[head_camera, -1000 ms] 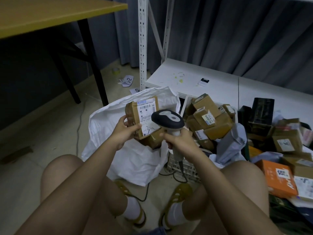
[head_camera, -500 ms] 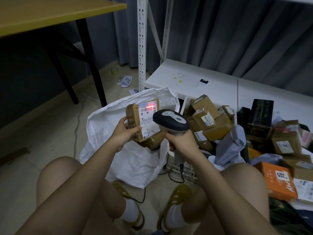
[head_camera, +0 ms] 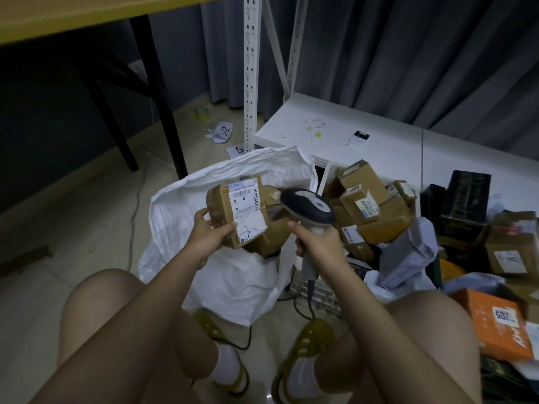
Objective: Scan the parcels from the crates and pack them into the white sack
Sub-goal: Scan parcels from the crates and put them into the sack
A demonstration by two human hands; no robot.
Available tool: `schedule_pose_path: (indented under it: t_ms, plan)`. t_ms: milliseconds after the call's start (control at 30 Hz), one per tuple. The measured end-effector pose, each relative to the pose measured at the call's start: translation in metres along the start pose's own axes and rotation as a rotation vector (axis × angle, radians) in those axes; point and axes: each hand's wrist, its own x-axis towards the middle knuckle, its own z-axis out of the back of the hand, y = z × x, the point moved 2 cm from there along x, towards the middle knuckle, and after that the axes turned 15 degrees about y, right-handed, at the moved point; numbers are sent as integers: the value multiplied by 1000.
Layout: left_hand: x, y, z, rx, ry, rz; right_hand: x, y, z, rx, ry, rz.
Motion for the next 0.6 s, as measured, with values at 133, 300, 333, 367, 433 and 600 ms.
schedule_pose_path:
  t_ms: [133, 300, 333, 367, 433, 600]
  plan:
    - [19, 12, 14, 69, -135, 13, 26, -7, 19, 116, -157, -20]
    - [59, 8, 8, 190, -167, 29, 50, -10, 39, 187, -233, -24]
    - [70, 6, 1, 208, -160, 26, 53, -10, 43, 197, -243, -25]
    - [79, 2, -8, 230, -152, 18, 55, -10, 47, 200, -257, -29]
    - [99, -4, -29, 294, -148, -7, 60, -12, 55, 203, -271, -33]
    - [141, 5, -72, 544, 68, 105, 71, -18, 78, 162, -262, -24]
